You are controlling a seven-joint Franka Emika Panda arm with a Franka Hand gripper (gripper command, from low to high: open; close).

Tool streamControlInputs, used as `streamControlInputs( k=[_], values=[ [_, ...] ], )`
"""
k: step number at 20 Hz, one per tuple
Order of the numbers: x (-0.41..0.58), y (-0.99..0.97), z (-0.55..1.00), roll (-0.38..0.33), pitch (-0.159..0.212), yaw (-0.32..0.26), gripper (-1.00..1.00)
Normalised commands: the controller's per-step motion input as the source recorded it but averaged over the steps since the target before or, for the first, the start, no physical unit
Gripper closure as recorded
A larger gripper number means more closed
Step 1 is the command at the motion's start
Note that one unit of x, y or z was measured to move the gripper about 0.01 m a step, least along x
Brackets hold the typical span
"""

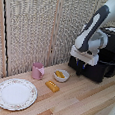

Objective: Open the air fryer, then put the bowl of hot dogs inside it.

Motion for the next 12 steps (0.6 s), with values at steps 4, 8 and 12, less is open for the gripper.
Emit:
streamControlInputs(
  k=[4,8,12],
  values=[
    [0.116,0.26,0.01,0.000,0.005,-0.050,1.00],
    [0.076,0.25,0.10,0.000,0.000,-0.057,1.00],
    [0.093,0.22,0.25,-0.010,0.000,-0.107,-1.00]
  ],
)
